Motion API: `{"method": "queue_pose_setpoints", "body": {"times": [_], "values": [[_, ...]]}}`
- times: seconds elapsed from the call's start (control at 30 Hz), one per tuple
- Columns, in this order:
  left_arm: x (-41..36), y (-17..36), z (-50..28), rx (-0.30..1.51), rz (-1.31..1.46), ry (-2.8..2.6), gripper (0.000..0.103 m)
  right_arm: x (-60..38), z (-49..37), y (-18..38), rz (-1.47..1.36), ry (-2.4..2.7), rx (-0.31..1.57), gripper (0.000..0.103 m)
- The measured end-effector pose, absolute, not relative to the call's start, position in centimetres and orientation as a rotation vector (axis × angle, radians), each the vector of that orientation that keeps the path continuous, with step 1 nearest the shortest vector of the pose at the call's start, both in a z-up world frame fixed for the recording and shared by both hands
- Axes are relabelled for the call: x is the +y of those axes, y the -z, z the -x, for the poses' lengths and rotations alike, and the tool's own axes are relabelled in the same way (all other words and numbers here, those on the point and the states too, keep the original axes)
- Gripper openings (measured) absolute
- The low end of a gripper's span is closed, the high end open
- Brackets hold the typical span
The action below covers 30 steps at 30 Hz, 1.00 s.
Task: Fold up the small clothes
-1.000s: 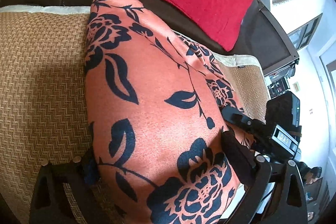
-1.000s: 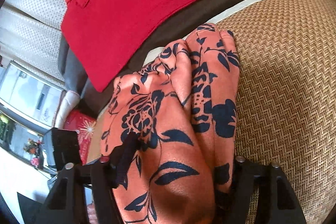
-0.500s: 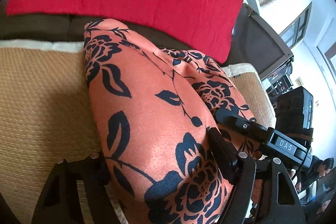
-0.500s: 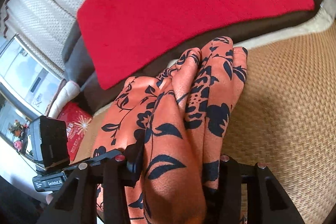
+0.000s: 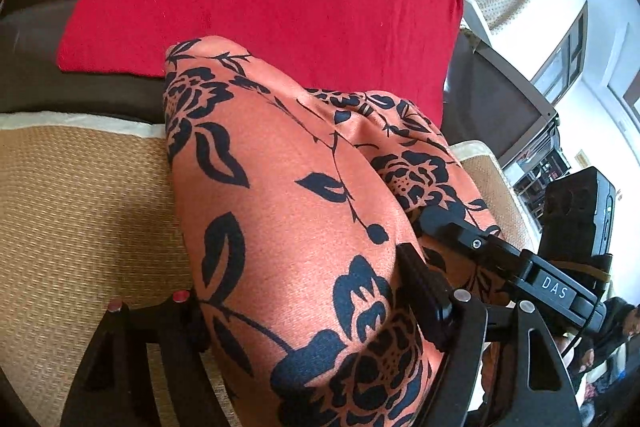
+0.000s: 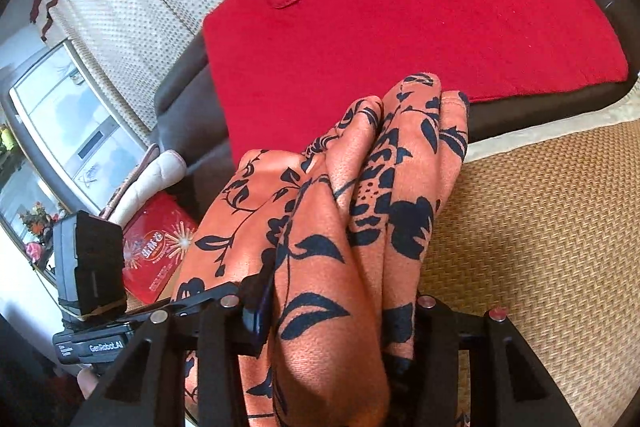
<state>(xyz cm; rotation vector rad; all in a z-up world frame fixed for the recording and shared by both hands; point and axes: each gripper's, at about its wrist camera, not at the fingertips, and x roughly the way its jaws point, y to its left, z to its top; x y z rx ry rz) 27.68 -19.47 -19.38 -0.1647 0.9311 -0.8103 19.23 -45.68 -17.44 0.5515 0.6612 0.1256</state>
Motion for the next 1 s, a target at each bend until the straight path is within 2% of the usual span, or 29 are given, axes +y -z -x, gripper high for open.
{"method": "queue_pose_setpoints", "body": {"times": [0.43,0.7,0.77,0.87,1.0], "values": [[-23.4,20.5,-25.4,0.966,0.029,0.743,0.077,-45.6,-17.4,19.4,-0.587,-0.095,0.699,0.048],[-26.4,24.4,-27.0,1.1,-0.041,0.635,0.079,-45.7,-19.9,24.1,-0.617,-0.021,0.861,0.048],[-26.7,24.6,-27.2,1.124,-0.028,0.621,0.08,-46.4,-20.1,25.0,-0.655,-0.004,0.896,0.051],[-26.4,23.7,-26.9,1.114,-0.027,0.627,0.08,-47.7,-19.9,24.7,-0.728,-0.008,0.899,0.055],[-25.5,22.3,-26.2,1.089,-0.034,0.629,0.08,-49.0,-18.2,21.9,-0.634,0.086,0.818,0.055]]}}
